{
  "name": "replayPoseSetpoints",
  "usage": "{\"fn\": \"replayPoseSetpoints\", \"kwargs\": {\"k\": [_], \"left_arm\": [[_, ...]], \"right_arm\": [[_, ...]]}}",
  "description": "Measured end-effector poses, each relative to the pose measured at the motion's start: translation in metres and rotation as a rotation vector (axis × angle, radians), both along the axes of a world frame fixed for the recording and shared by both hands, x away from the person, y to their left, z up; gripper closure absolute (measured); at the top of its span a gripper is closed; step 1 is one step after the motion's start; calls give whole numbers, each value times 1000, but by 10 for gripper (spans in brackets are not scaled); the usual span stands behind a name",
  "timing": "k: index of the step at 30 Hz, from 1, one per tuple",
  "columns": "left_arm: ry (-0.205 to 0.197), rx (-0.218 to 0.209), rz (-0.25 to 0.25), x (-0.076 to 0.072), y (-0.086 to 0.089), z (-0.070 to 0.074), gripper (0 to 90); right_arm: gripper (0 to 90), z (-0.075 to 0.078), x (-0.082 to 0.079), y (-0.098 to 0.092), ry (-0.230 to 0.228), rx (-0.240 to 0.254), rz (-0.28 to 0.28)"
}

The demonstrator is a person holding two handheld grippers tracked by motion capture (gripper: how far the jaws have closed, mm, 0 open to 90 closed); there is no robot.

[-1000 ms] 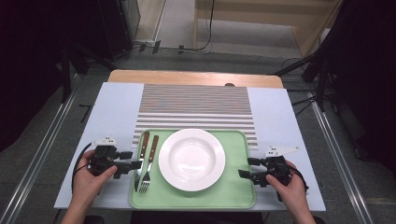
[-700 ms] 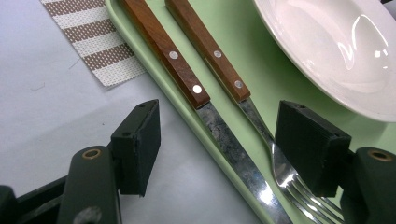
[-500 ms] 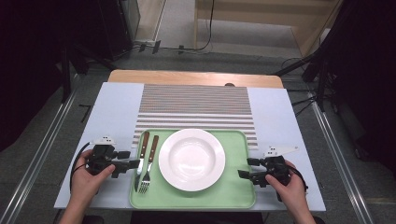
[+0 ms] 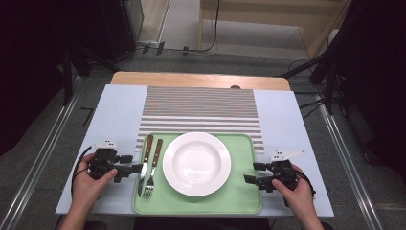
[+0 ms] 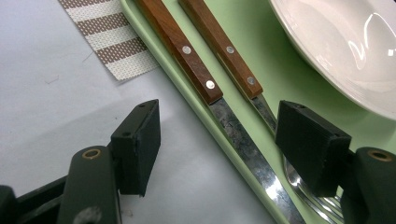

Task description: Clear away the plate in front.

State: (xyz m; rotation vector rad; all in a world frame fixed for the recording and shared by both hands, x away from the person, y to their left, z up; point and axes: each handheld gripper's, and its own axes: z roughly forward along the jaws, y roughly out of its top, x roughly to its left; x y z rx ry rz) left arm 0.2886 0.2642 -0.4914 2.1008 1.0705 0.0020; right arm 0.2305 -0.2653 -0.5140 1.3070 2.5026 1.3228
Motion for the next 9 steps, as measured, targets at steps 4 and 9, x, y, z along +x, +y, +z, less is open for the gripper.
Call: {"fn": "replayPoseSetpoints", "kwargs": {"k": [4, 9], "left_arm": [[2, 5, 1, 0, 0, 0, 308], [2, 2, 2, 0, 1, 0, 308]], "right_arm": [[271, 0, 0, 0, 2, 0, 0], [271, 0, 0, 0, 0, 0, -1]]}}
